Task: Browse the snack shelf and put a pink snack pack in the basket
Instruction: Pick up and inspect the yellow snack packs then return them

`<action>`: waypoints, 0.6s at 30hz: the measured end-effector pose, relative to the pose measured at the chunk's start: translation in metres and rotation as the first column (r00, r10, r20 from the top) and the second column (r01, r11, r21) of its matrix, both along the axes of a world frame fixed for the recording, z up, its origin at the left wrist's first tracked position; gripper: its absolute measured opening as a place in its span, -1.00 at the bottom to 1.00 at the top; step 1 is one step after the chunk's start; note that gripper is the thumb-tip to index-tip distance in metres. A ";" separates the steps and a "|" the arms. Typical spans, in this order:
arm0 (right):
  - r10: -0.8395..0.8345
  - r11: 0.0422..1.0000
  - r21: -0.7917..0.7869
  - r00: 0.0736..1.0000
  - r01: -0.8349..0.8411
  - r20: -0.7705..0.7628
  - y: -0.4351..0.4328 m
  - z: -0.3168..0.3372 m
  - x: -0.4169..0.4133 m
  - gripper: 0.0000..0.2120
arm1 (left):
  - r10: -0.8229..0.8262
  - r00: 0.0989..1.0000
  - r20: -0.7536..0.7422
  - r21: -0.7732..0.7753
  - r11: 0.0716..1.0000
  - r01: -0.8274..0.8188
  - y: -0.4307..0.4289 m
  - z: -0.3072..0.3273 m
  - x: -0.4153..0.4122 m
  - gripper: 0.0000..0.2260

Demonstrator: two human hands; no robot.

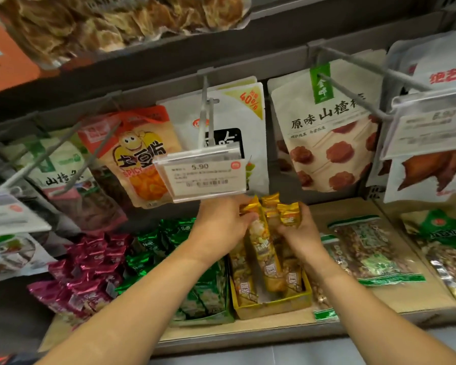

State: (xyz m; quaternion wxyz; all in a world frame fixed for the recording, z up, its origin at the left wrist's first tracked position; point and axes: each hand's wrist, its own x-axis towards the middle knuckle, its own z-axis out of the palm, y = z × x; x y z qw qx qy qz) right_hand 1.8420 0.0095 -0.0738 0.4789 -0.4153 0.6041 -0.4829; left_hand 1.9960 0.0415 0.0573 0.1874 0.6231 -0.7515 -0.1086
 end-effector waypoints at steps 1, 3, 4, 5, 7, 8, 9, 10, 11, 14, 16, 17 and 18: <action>0.018 1.000 0.001 1.000 -0.018 0.007 0.001 0.000 -0.001 -0.51 | 0.026 0.999 0.028 0.020 0.999 -0.027 -0.005 -0.002 -0.001 -0.71; 0.050 0.999 -0.001 0.999 -0.050 0.017 0.002 0.001 -0.002 -0.57 | 0.060 0.997 0.057 0.036 0.997 -0.062 -0.013 -0.006 -0.002 -0.67; 0.065 0.998 0.004 0.998 -0.065 0.021 0.002 0.003 -0.003 -0.58 | 0.068 0.995 0.067 0.029 0.997 -0.071 -0.016 -0.008 -0.002 -0.68; 0.083 0.996 0.016 0.996 -0.083 0.025 0.002 0.004 -0.004 -0.57 | 0.072 0.994 0.079 0.017 0.997 -0.073 -0.018 -0.010 -0.003 -0.69; 0.124 0.990 0.056 0.992 -0.126 0.039 0.002 0.006 -0.006 -0.55 | 0.064 0.993 0.097 0.007 0.998 -0.065 -0.023 -0.018 -0.004 -0.71; 0.146 0.986 0.077 0.988 -0.149 0.046 0.002 0.008 -0.006 -0.52 | 0.052 0.994 0.096 0.014 0.998 -0.054 -0.025 -0.022 -0.005 -0.72; 0.167 0.980 0.099 0.985 -0.170 0.042 0.001 0.010 -0.007 -0.49 | 0.036 0.995 0.096 0.022 0.999 -0.039 -0.027 -0.027 -0.006 -0.72; 0.193 0.974 0.118 0.981 -0.194 0.023 0.000 0.012 -0.007 -0.44 | 0.016 0.994 0.106 0.025 1.000 -0.018 -0.028 -0.032 -0.008 -0.73; 0.227 0.966 0.132 0.974 -0.224 -0.007 -0.002 0.013 -0.008 -0.38 | -0.007 0.992 0.130 0.020 1.000 0.004 -0.030 -0.037 -0.010 -0.73; 0.333 0.938 0.128 0.941 -0.323 -0.063 -0.002 0.013 -0.012 -0.21 | -0.027 0.943 0.332 -0.052 0.998 0.047 -0.038 -0.044 -0.014 -0.73; 0.339 0.938 0.108 0.936 -0.330 -0.091 0.002 0.008 -0.014 -0.15 | -0.008 0.884 0.467 -0.098 0.993 0.061 -0.045 -0.041 -0.014 -0.73; 0.329 0.943 0.098 0.937 -0.319 -0.119 0.004 0.006 -0.014 -0.13 | -0.007 0.863 0.505 -0.095 0.993 0.063 -0.048 -0.039 -0.014 -0.72; 0.311 0.950 0.088 0.939 -0.301 -0.147 0.007 0.004 -0.014 -0.13 | -0.002 0.850 0.527 -0.075 0.996 0.049 -0.050 -0.038 -0.013 -0.68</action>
